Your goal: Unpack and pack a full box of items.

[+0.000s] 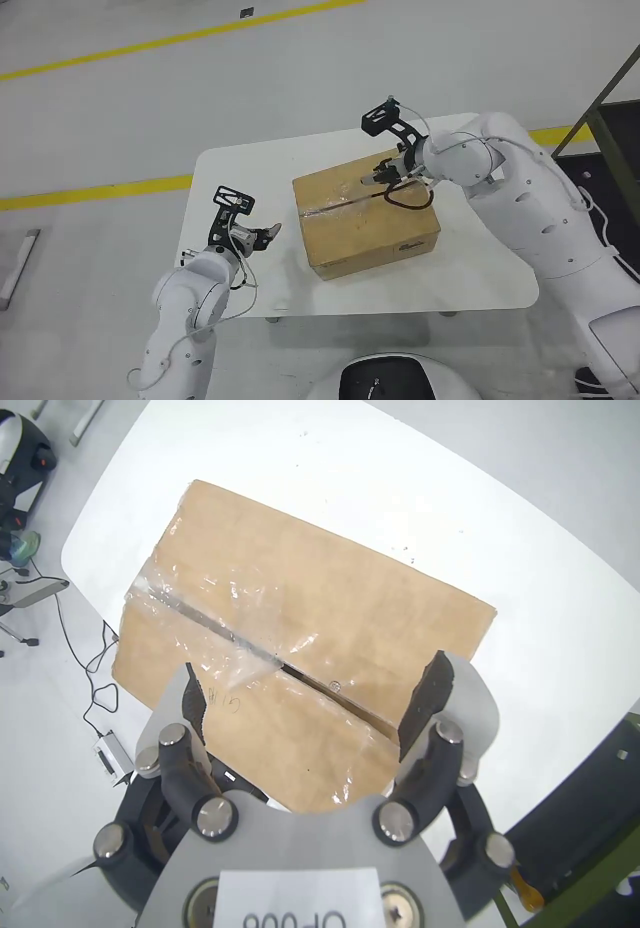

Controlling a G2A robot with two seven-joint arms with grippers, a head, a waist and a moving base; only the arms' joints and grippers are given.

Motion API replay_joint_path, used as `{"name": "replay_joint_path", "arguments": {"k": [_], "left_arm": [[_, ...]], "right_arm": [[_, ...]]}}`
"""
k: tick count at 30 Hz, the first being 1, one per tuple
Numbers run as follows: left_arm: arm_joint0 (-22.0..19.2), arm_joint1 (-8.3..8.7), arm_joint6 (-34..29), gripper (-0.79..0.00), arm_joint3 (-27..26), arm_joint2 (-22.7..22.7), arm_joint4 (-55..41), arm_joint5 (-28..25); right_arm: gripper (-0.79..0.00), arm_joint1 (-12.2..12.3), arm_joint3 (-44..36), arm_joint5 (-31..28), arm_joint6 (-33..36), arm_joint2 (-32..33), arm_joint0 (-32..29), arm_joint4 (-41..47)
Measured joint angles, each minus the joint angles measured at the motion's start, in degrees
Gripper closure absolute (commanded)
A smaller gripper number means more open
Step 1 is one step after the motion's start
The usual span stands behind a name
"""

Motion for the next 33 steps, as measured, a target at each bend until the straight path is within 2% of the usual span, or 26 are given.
{"name": "replay_joint_path", "arguments": {"k": [5,6,7,8,10,11,15,21,28,33], "left_arm": [[0.21,0.00,0.36,-0.785,0.09,-0.01,-0.05,0.07],[0.42,0.02,0.76,-0.785,0.19,-0.06,-0.03,0.14],[0.57,0.06,0.97,-0.785,0.29,-0.14,0.11,0.19],[0.60,0.09,0.93,-0.785,0.40,-0.28,0.28,0.34],[0.41,0.15,0.22,-0.785,0.61,-0.63,0.87,1.41],[0.30,0.15,-0.10,-0.785,0.73,-0.72,1.16,2.09],[-0.07,0.16,-1.14,-0.785,1.22,-0.76,1.62,3.95],[-0.11,0.20,-1.02,-0.785,1.37,-0.73,1.75,3.90],[-0.11,0.20,-1.03,-0.785,1.36,-0.73,1.75,3.90],[-0.11,0.20,-1.03,-0.785,1.36,-0.73,1.75,3.90]], "right_arm": [[-0.785,-0.09,-0.51,-2.03,-1.47,-0.68,-0.54,0.53],[-0.708,-0.19,-0.37,-2.69,-1.14,-1.33,-0.16,0.08],[-0.576,-0.37,-0.03,-3.23,-0.57,-2.18,0.39,-0.26],[-0.388,-0.62,0.52,-3.57,-0.09,-3.15,1.03,-0.41],[-0.360,-1.37,2.45,-3.84,0.34,-5.49,2.82,-0.32],[-0.314,-1.75,3.45,-4.03,0.10,-6.41,3.64,0.03],[-0.348,-3.58,9.46,-5.46,0.55,-10.61,7.55,1.94],[-0.391,-6.27,17.96,-7.77,-0.36,-15.46,11.72,4.61],[-0.409,-8.49,23.41,-9.67,-1.44,-18.07,14.40,7.34],[-0.391,-10.01,25.65,-10.62,-1.32,-20.33,15.82,7.38]]}}
